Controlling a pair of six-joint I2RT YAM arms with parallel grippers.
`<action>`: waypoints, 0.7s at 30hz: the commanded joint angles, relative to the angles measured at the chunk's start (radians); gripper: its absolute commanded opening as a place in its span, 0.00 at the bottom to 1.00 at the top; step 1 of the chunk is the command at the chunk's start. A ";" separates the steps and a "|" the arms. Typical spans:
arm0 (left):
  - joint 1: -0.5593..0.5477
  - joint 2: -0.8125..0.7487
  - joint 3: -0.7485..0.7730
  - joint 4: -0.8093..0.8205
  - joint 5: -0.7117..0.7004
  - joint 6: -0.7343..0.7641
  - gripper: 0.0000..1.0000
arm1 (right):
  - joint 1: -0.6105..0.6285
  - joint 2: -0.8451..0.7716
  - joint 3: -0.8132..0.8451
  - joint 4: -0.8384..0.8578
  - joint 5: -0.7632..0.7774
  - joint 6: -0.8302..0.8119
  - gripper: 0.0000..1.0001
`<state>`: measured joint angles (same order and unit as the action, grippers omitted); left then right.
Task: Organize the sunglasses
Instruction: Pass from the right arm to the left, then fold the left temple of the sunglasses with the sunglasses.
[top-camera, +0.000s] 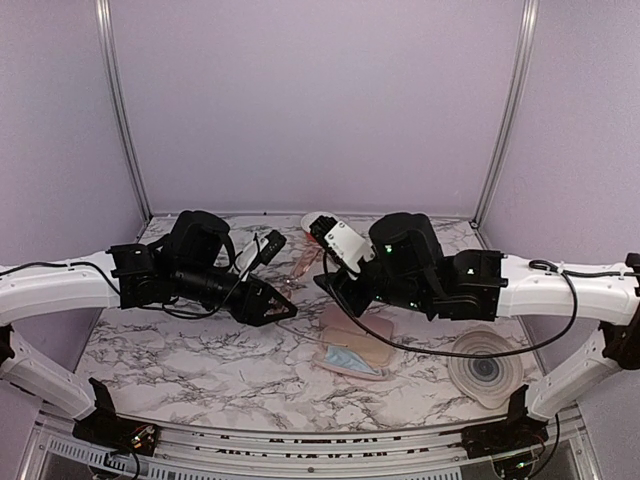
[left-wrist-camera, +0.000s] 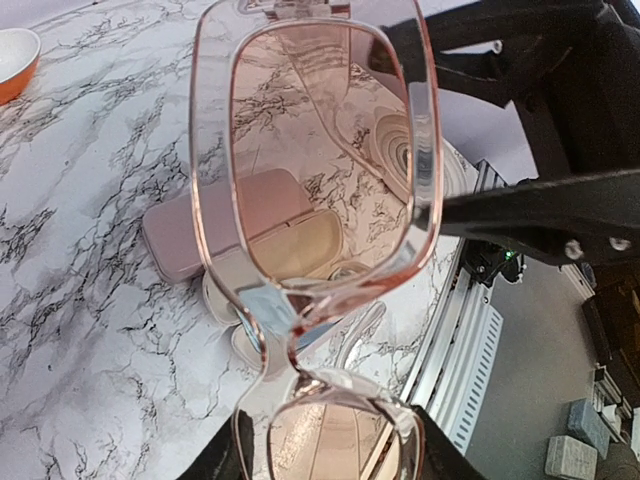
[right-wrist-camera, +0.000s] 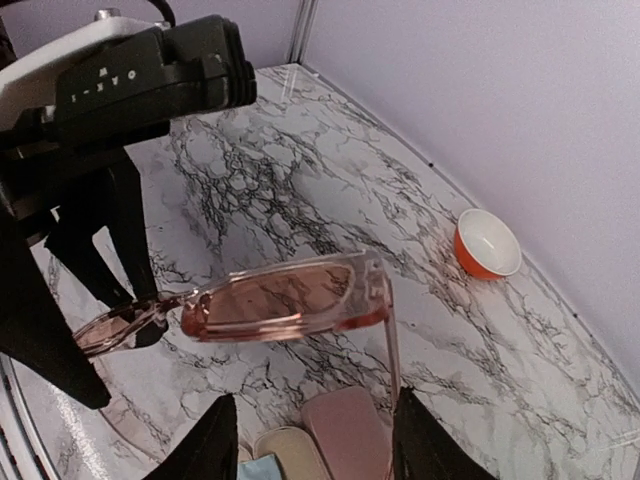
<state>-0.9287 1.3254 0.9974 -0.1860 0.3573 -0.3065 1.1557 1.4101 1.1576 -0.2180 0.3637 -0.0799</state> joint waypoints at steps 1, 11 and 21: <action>-0.002 0.010 0.033 0.004 -0.042 0.001 0.34 | 0.005 -0.147 -0.041 -0.036 -0.171 0.116 0.52; -0.035 0.006 0.042 0.005 -0.071 0.046 0.34 | -0.193 -0.260 -0.049 -0.128 -0.148 0.387 0.35; -0.086 0.026 0.044 0.005 -0.100 0.052 0.33 | -0.207 -0.108 0.039 -0.174 -0.261 0.395 0.18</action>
<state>-1.0027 1.3373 1.0149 -0.1856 0.2779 -0.2691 0.9512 1.2762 1.1477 -0.3721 0.1856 0.2867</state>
